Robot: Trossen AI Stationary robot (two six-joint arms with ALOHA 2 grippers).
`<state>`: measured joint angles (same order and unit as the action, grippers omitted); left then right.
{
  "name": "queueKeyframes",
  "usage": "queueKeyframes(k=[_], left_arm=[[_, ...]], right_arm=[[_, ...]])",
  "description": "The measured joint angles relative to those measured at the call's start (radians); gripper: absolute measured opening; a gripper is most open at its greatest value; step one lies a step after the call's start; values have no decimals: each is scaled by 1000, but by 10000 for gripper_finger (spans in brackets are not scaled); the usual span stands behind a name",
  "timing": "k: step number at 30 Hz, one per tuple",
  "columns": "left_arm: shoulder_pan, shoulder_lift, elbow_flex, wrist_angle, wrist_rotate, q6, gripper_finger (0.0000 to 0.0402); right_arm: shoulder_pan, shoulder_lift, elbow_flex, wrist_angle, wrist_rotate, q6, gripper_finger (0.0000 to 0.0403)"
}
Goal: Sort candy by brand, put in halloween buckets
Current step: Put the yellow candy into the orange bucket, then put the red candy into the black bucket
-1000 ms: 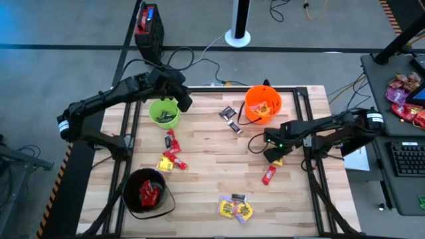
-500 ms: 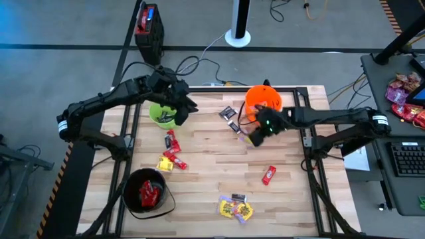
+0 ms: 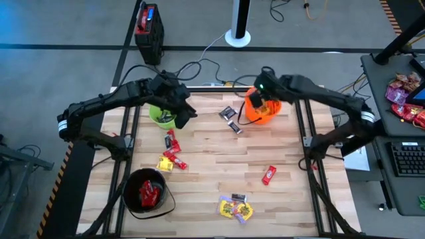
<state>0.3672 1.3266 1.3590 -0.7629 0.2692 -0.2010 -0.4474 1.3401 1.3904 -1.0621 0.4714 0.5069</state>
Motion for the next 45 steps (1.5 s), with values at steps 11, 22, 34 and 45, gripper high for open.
queueKeyframes(k=[11, 22, 34, 45], left_arm=[[-3, 1, 0, -124, -114, -61, 98], [-20, 1, 0, -121, -138, -28, 98], [-19, 1, 0, -86, -292, 160, 98], [-18, 5, 0, 34, -444, 383, 98]], right_arm=[[-129, 209, 63, -153, -112, -59, 84], [-111, 95, 125, -168, -614, -140, 161], [292, -150, -105, -300, -783, 573, 185], [657, -39, -438, 43, -688, 1139, 196]])
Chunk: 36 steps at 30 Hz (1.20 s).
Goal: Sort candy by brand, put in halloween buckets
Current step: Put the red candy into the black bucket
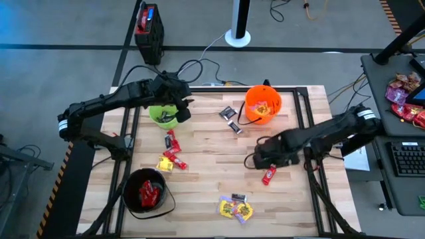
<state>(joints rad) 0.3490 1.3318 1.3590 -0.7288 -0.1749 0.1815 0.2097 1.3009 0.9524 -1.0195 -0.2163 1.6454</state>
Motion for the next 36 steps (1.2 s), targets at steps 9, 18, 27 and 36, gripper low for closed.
queueKeyframes(k=[9, 18, 27, 36], left_arm=[[9, 5, 0, 5, 0, 44, 98], [11, 9, 0, 4, 1, 17, 98], [13, 9, 0, 5, 1, 16, 98], [13, 9, 0, 68, 1, 11, 98]], right_arm=[[35, 133, -211, 322, -13, 158, 196], [36, 224, -217, 394, 55, -9, 188], [-7, 160, -108, 247, 228, -137, 176], [-9, 165, -23, 168, 231, 70, 195]])
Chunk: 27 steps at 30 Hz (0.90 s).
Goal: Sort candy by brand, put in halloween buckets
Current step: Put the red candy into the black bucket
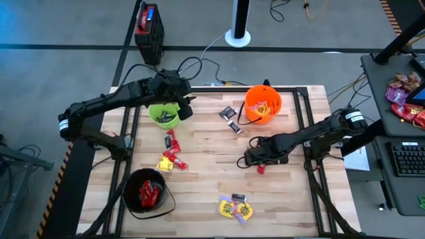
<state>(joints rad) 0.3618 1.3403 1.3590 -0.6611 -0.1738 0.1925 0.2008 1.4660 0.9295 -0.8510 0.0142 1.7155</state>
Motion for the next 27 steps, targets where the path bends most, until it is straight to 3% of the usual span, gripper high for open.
queueKeyframes(k=[5, 11, 16, 22, 27], left_arm=[[0, 0, 0, 32, 0, 2, 98], [3, 0, 0, 36, 0, 12, 98], [3, 0, 0, 33, 10, 7, 98], [3, 0, -13, 26, 118, -32, 98], [1, 0, -62, 23, 260, -81, 98]], right_arm=[[1, 72, -17, 12, -32, 18, 201], [-5, 180, -35, 115, -66, -86, 195], [-15, 206, -38, 139, -67, -177, 137], [-49, 159, -37, 166, -75, -326, 49], [-94, 91, -43, 163, -47, -432, 31]])
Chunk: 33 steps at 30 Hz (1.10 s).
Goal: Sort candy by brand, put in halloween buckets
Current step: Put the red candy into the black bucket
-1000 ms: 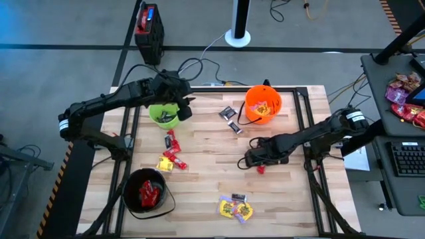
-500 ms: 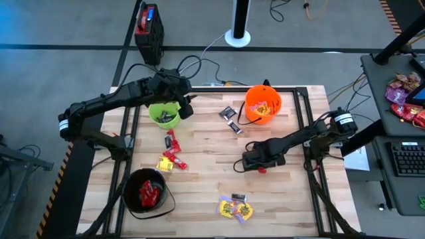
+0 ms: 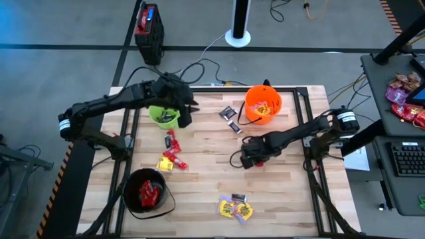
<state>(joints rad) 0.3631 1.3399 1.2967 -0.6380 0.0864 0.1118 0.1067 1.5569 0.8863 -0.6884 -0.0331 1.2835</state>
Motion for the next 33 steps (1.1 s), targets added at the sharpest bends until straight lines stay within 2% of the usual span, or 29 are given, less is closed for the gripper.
queueKeyframes(k=[5, 11, 13, 17, 21, 26, 30, 33], left_arm=[[-12, 0, -48, 28, 130, -66, 98], [-38, 7, -88, 143, 327, -130, 98], [-49, 19, -89, 191, 334, -153, 98], [-77, 57, -88, 329, 332, -186, 98], [-136, 85, -88, 413, 303, -184, 99], [-146, 107, -87, 443, 282, -168, 116], [-146, 136, -87, 466, 366, -72, 142], [-147, 147, -77, 480, 396, -14, 162]], right_arm=[[-55, -103, 0, 19, -2, -146, 29], [-141, -225, 3, 184, -46, -393, 29], [-175, -252, 3, 257, -75, -497, 29], [-245, -272, 3, 453, -221, -696, 29], [-274, -263, 3, 529, -324, -749, 29], [-274, -262, 3, 546, -379, -780, 29], [-311, -262, 29, 562, -457, -807, 29], [-352, -262, 62, 565, -564, -812, 29]])
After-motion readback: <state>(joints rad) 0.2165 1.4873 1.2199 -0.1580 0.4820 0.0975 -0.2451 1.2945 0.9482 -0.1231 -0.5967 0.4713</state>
